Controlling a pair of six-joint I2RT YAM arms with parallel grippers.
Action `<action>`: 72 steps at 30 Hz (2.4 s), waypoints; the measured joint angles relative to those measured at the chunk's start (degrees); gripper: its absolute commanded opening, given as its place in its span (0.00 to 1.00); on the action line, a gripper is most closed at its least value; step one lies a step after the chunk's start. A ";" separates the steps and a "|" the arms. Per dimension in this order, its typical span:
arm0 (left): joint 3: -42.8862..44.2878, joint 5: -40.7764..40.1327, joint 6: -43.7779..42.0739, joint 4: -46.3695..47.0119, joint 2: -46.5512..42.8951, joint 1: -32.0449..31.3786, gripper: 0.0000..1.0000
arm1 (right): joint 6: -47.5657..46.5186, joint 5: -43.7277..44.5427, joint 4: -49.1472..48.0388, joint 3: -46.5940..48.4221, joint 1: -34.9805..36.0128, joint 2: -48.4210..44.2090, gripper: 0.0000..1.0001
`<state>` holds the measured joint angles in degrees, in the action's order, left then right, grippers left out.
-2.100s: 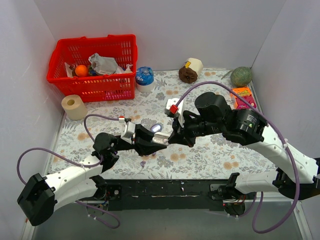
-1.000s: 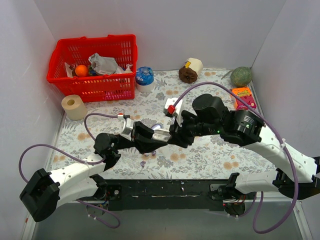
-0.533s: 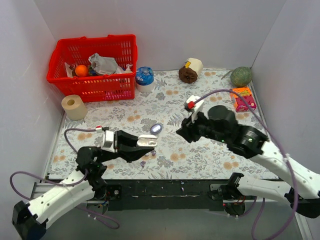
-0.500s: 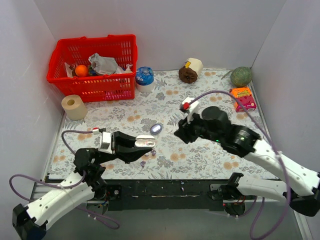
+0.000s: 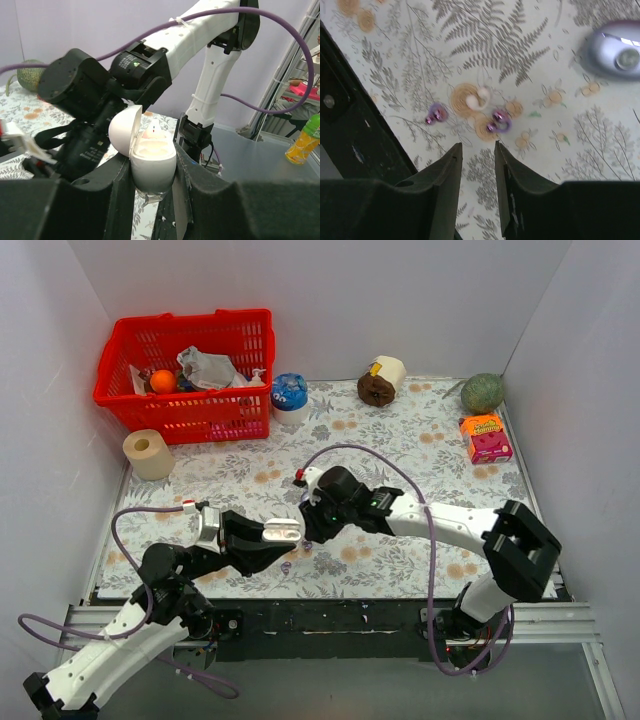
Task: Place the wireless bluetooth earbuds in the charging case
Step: Pick up the earbud from the center of the board.
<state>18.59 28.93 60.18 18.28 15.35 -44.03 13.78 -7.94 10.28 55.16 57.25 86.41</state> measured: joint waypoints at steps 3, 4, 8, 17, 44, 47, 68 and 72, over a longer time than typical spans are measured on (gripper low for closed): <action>0.33 -0.02 -0.04 -2.89 -1.18 0.00 0.00 | 0.00 -0.83 -1.51 5.73 2.08 6.03 0.42; 0.44 -0.07 -0.07 -3.76 -1.66 0.00 0.00 | 0.04 -1.07 -1.99 7.52 2.60 7.87 0.41; 1.38 -0.55 -0.22 -6.58 -3.45 0.00 0.00 | 2.21 -1.73 -3.96 10.23 3.89 12.00 0.34; 2.51 -1.49 -0.44 -9.79 -5.68 0.00 0.00 | 9.75 -1.05 -7.48 4.04 3.85 12.59 0.19; 2.58 -1.55 -0.13 -11.19 -5.35 0.00 0.00 | 15.98 0.79 -11.89 0.57 3.89 15.98 0.38; 2.58 -1.57 -0.13 -11.65 -5.35 0.00 0.00 | 16.63 1.27 -12.24 0.57 3.65 15.96 0.40; 2.58 -1.99 0.28 -11.87 -5.51 0.00 0.00 | 18.16 2.75 -11.15 5.62 1.73 19.52 0.47; 2.58 -2.01 0.28 -11.89 -5.68 0.00 0.00 | 18.16 2.89 -11.10 5.62 1.84 19.52 0.47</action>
<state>21.17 26.92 60.47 6.39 9.67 -44.03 31.94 -5.06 -0.82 60.77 59.09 105.93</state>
